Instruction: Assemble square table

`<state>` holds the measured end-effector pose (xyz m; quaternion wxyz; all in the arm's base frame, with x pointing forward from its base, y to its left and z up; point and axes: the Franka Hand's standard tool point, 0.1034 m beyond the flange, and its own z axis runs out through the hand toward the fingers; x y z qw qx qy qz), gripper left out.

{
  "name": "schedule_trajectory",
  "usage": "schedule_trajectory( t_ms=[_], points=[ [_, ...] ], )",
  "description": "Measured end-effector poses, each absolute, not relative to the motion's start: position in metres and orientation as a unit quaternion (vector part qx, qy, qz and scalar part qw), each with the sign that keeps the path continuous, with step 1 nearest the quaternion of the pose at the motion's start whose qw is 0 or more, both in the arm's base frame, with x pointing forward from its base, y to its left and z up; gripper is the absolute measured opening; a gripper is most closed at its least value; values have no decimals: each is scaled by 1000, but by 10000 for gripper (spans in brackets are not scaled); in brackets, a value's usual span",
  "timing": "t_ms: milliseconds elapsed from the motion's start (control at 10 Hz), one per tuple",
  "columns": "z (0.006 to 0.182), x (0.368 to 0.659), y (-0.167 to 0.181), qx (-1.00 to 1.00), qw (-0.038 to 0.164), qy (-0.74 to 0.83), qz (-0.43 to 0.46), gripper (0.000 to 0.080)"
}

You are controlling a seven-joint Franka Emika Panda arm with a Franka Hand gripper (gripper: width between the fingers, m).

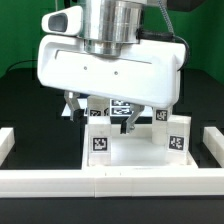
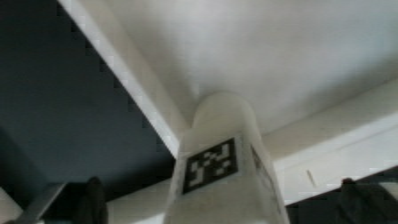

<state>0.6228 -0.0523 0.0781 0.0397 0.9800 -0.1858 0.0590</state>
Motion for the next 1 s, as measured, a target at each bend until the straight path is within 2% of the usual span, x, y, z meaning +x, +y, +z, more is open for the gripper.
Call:
schedule_trajectory(
  t_ms=[500, 600, 700, 800, 900, 1000],
  points=[
    [83, 629, -48, 996, 57, -48, 57, 648],
    [83, 629, -48, 995, 57, -51, 57, 535],
    [83, 629, -48, 995, 57, -51, 57, 535],
    [83, 629, -48, 995, 57, -58, 57, 351],
    [83, 629, -48, 994, 56, -69, 58, 285],
    [83, 629, -48, 993, 54, -85, 59, 285]
  ],
)
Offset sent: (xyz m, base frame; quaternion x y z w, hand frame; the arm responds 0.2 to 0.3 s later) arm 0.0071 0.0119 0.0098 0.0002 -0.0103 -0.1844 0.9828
